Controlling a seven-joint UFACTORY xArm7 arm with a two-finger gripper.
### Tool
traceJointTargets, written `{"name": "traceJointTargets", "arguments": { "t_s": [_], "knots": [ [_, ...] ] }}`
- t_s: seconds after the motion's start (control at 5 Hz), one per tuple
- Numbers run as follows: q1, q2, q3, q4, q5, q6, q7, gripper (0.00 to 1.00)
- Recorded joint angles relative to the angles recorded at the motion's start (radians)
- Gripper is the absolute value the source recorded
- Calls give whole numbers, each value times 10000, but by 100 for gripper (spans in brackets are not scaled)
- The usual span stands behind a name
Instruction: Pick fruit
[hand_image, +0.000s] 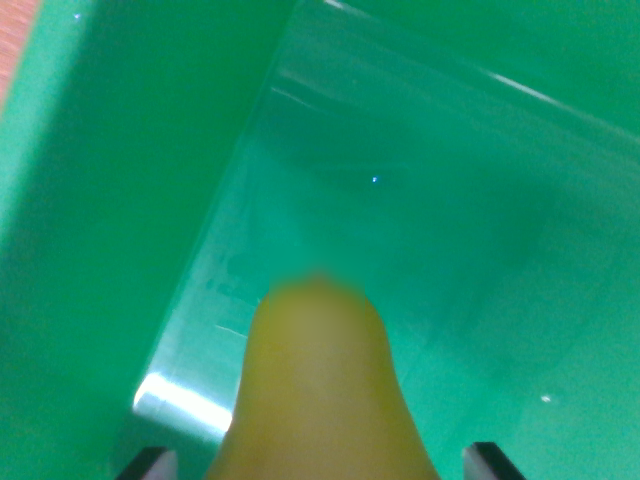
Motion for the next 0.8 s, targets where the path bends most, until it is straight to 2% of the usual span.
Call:
{"name": "traceJointTargets", "arguments": {
  "t_s": [0.2,0.4,0.6,0.8],
  "knots": [
    [0,0,0,0,0,0,0,100],
    [-1,-212,-1,276,34,487,-37,100],
    [-1,-212,-1,276,34,487,-37,100],
    [-2,-414,-2,538,66,949,-72,100]
  ]
}}
